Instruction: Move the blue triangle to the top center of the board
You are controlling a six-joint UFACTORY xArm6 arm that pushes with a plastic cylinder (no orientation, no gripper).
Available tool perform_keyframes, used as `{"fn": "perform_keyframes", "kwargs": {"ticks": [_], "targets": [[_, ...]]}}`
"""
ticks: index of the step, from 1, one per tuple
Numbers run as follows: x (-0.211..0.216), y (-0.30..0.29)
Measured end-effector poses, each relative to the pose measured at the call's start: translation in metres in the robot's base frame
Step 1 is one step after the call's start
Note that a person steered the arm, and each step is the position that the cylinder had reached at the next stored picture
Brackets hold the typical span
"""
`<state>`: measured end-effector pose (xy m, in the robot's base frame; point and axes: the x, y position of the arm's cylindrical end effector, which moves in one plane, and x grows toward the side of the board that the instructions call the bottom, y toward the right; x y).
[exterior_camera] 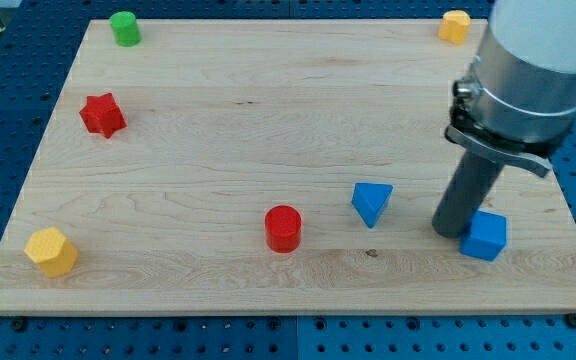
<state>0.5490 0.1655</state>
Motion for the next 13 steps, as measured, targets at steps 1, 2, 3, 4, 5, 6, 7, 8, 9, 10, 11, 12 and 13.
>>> {"fn": "perform_keyframes", "kwargs": {"ticks": [1, 2, 3, 4, 5, 6, 7, 8, 9, 10, 11, 12, 13], "targets": [[0.014, 0.021], [0.026, 0.037], [0.027, 0.013], [0.023, -0.047], [0.007, -0.075], [-0.015, -0.075], [-0.035, -0.077], [-0.056, -0.089], [-0.072, -0.11], [-0.088, -0.123], [-0.105, -0.126], [-0.109, -0.128], [-0.109, -0.128]]}}
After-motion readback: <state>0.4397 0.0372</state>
